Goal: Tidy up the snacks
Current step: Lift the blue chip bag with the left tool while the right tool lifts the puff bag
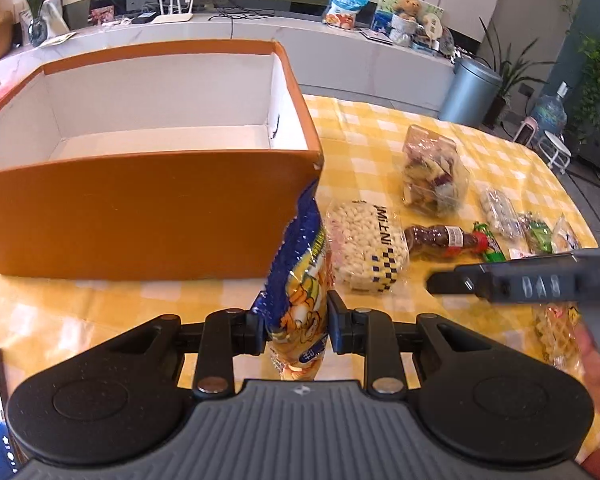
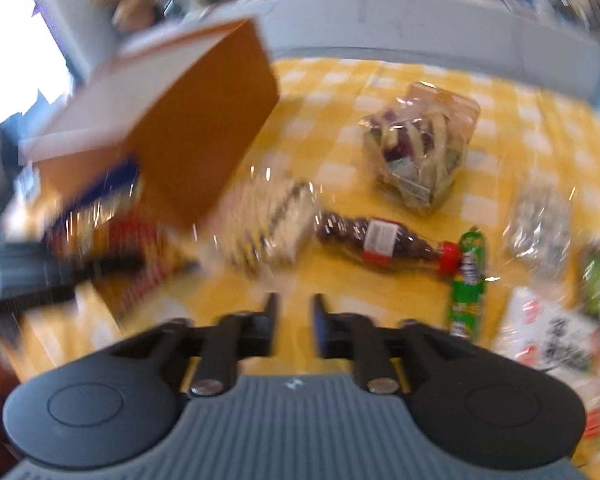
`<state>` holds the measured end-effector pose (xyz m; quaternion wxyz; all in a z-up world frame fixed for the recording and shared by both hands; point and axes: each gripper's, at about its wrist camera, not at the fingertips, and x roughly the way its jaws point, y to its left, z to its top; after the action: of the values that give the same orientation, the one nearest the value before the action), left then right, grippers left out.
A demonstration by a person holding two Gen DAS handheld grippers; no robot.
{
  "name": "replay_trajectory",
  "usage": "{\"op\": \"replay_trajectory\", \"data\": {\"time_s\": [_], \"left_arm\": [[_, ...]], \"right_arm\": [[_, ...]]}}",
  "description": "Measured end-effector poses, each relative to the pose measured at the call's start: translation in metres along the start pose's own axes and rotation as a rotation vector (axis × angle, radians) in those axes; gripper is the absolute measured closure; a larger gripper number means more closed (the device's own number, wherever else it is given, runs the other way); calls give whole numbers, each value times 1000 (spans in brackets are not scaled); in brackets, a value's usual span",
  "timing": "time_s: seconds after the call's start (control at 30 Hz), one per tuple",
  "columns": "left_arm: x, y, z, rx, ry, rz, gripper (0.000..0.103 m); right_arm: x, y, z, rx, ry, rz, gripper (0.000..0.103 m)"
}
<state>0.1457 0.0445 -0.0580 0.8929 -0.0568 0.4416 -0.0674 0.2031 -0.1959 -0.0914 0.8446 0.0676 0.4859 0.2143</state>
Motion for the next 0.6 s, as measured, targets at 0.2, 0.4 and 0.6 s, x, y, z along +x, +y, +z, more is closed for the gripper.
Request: {"op": "replay_trajectory", "data": {"time_s": [0.2,0.4,0.6], "left_arm": [[10,6,1,-47,10,6,71],[13,11,2,-61,14,12,72],[14,12,2,-63,14,7,72]], "right_arm": [[30,-12,16,260,-3,47,62],[43,-9,22,316,-12,38,61],[49,-7,21,349,-31,73,66]]}}
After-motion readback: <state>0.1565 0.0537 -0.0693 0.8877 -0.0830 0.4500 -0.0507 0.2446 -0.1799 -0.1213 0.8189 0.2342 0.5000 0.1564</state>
